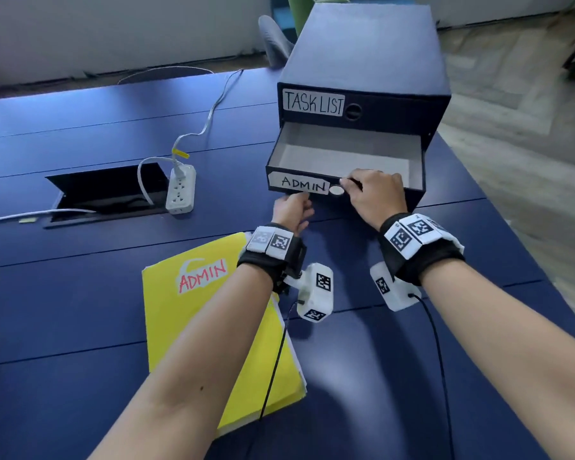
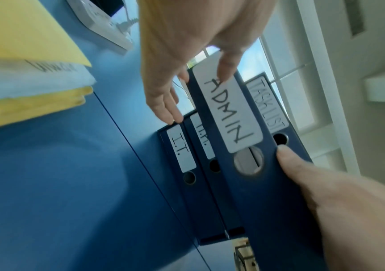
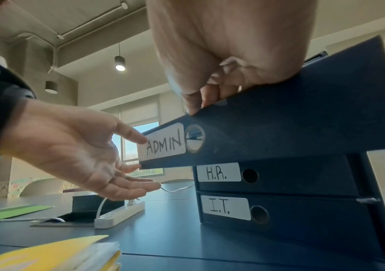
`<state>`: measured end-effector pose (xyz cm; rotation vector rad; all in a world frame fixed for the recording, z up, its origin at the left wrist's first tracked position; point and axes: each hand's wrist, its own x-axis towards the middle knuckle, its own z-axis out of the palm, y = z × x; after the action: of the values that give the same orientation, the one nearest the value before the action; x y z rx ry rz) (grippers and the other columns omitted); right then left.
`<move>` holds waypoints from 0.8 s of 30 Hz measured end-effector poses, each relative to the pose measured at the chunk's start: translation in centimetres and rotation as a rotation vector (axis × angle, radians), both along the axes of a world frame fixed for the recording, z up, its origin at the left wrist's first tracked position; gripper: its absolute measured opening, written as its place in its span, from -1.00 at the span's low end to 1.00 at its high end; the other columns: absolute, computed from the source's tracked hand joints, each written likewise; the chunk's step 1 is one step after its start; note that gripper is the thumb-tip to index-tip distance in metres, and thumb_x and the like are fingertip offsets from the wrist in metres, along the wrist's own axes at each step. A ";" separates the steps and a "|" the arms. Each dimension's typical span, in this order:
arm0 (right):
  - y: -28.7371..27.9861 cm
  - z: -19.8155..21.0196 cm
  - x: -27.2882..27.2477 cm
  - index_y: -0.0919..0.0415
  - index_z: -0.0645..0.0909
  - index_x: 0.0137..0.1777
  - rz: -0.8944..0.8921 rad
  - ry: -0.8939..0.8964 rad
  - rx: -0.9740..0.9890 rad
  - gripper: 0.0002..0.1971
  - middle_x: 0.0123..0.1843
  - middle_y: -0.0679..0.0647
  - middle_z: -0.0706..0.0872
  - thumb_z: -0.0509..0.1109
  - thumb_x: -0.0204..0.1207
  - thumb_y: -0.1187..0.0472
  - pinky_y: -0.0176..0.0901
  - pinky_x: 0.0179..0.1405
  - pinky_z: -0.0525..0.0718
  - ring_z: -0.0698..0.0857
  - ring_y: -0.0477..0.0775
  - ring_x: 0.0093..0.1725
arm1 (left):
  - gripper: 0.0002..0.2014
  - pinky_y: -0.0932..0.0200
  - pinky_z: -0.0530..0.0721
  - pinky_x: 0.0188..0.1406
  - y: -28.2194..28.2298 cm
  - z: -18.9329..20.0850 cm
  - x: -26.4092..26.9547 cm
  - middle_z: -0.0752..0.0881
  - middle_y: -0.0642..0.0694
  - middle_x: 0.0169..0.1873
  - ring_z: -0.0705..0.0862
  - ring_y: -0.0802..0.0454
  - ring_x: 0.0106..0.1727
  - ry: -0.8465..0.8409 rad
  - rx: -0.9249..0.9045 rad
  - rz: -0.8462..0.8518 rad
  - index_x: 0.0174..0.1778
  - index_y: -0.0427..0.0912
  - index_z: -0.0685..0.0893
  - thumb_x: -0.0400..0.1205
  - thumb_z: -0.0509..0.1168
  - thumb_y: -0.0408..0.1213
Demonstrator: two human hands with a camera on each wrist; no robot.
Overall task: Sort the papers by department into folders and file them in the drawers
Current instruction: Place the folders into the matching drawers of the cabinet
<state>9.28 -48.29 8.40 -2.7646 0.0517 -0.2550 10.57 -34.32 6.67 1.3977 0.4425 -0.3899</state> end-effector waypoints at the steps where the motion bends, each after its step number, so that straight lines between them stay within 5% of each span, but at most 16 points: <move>1: 0.3 0.0 -0.6 0.23 0.67 -0.04 -0.001 -0.006 -0.003 -0.64 -0.02 0.18 0.76 0.11 0.67 0.03 -0.02 0.15 0.31 0.63 0.26 0.08 | -0.88 0.26 0.40 -0.40 0.8 0.0 -0.1 0.53 -0.01 -0.22 0.56 0.11 -0.31 0.005 -0.010 0.108 0.04 -0.11 0.45 0.63 0.19 -0.21; 4: 1.5 -0.2 -2.6 0.23 0.67 -0.10 -0.029 -0.032 -0.011 -0.59 -0.08 0.18 0.76 0.08 0.68 0.00 -0.03 0.13 0.31 0.63 0.26 0.02 | -0.79 0.22 0.43 -0.33 2.9 0.3 -0.2 0.52 -0.08 -0.04 0.59 -0.06 -0.19 -0.039 -0.112 0.275 0.12 -0.04 0.34 0.60 0.11 -0.14; 10: 2.9 -0.6 -5.5 0.22 0.64 -0.13 -0.054 -0.067 -0.033 -0.61 -0.09 0.17 0.75 0.08 0.68 0.00 -0.01 0.11 0.30 0.63 0.25 0.02 | -0.75 0.16 0.54 -0.24 4.6 0.0 -2.0 0.61 -0.08 0.02 0.62 -0.14 0.00 -0.116 -0.111 0.234 0.08 -0.03 0.45 0.62 0.19 0.04; 16: 4.0 -0.4 -6.6 0.24 0.66 -0.02 -0.083 -0.077 0.047 -0.69 0.01 0.16 0.72 0.16 0.65 0.07 -0.04 0.12 0.28 0.59 0.22 0.12 | -0.83 0.25 0.54 -0.30 5.9 -0.1 -3.3 0.59 -0.07 -0.13 0.58 -0.03 -0.21 -0.162 -0.054 0.183 -0.15 -0.05 0.44 0.65 0.23 -0.07; 20: 7.2 0.0 -8.0 0.24 0.69 -0.02 -0.061 -0.258 0.170 -0.83 0.04 0.15 0.69 0.27 0.55 0.24 -0.06 0.08 0.29 0.55 0.20 0.15 | -0.81 0.30 0.45 -0.41 8.2 -0.5 -4.1 0.61 -0.02 -0.21 0.58 0.14 -0.29 -0.203 0.164 0.065 -0.16 -0.09 0.50 0.67 0.20 -0.07; 24: 11.8 -1.9 -8.4 0.28 0.68 -0.07 0.181 -0.076 0.319 -0.87 -0.06 0.18 0.73 0.31 0.48 0.30 0.01 0.09 0.52 0.65 0.25 0.02 | -0.68 0.01 0.60 0.02 12.5 -2.2 -5.1 0.67 -0.19 0.04 0.67 -0.09 0.02 -0.148 0.414 0.104 0.09 -0.24 0.59 0.63 0.26 -0.04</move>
<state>0.84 -36.45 6.53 -2.4214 -0.1630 -0.2772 5.46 -21.81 4.51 1.7827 0.4891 -0.1093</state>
